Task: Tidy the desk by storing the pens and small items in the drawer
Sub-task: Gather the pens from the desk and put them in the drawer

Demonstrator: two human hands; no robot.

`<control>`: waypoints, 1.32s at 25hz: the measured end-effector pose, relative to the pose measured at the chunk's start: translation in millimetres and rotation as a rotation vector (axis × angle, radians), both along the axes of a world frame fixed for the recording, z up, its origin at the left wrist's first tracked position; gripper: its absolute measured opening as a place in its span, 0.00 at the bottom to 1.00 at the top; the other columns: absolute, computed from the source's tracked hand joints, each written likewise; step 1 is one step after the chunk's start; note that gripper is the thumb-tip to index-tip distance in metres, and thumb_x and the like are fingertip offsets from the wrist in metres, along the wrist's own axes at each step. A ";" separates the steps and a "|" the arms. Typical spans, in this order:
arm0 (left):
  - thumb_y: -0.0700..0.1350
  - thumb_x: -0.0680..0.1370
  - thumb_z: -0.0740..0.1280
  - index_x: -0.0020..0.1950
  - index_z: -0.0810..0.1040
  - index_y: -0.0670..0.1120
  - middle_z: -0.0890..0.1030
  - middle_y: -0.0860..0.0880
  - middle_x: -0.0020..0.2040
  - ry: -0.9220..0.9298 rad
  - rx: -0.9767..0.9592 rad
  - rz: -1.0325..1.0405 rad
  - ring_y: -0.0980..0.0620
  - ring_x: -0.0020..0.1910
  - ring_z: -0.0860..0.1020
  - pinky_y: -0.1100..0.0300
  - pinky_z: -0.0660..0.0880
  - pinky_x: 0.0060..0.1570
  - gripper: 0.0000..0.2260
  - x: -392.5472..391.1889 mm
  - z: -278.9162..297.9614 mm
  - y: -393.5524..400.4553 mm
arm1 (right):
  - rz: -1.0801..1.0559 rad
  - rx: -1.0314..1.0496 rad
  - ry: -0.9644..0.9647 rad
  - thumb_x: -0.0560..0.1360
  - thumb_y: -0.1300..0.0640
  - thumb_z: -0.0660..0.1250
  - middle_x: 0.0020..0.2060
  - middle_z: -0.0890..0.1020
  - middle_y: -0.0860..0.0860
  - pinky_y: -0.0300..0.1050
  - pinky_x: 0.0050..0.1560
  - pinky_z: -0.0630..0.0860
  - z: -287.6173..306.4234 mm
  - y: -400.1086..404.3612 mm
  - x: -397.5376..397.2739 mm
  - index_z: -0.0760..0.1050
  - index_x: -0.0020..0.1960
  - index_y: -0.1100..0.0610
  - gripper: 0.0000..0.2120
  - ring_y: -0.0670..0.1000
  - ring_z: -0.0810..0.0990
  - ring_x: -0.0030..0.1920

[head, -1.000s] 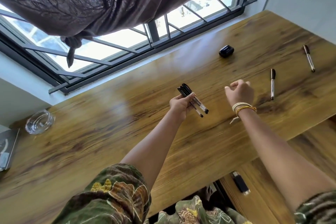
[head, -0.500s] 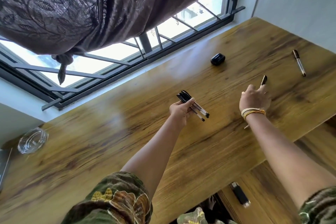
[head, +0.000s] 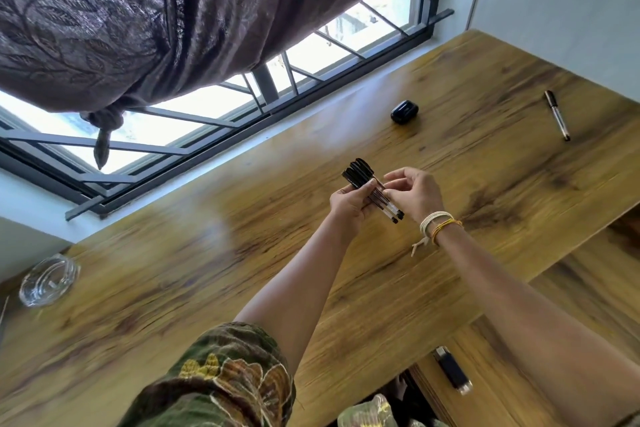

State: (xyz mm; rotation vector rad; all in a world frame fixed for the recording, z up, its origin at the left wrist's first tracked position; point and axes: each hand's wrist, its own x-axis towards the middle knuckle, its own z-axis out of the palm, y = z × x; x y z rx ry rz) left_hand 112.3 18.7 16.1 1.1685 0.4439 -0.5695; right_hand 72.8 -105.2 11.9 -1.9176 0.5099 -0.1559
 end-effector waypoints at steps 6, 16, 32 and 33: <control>0.33 0.76 0.69 0.59 0.75 0.32 0.81 0.40 0.41 0.022 0.050 -0.022 0.45 0.37 0.81 0.49 0.81 0.47 0.12 6.5 -1.2 -7.8 | -0.019 0.088 0.023 0.66 0.67 0.76 0.40 0.85 0.52 0.42 0.48 0.81 4.4 -2.7 1.3 0.80 0.46 0.56 0.11 0.50 0.84 0.44; 0.34 0.75 0.70 0.58 0.76 0.31 0.83 0.41 0.43 0.035 0.128 -0.064 0.46 0.42 0.82 0.51 0.81 0.44 0.13 24.0 1.2 -49.8 | -0.106 -0.248 0.031 0.71 0.54 0.73 0.40 0.83 0.51 0.44 0.46 0.80 -3.5 -76.3 31.8 0.81 0.47 0.57 0.08 0.51 0.82 0.42; 0.33 0.74 0.70 0.57 0.73 0.33 0.83 0.38 0.50 0.203 0.295 -0.152 0.43 0.47 0.83 0.50 0.80 0.38 0.13 58.2 -2.5 -75.9 | -0.527 -0.695 0.360 0.80 0.57 0.52 0.70 0.64 0.67 0.62 0.69 0.61 -38.8 -244.3 86.5 0.62 0.71 0.67 0.23 0.68 0.63 0.70; 0.33 0.74 0.70 0.57 0.73 0.33 0.83 0.38 0.50 0.203 0.293 -0.155 0.43 0.47 0.83 0.50 0.80 0.38 0.13 57.8 -1.9 -75.9 | -0.440 -0.707 0.366 0.80 0.58 0.52 0.71 0.62 0.67 0.63 0.69 0.61 -38.0 -243.4 84.4 0.62 0.72 0.66 0.22 0.68 0.62 0.70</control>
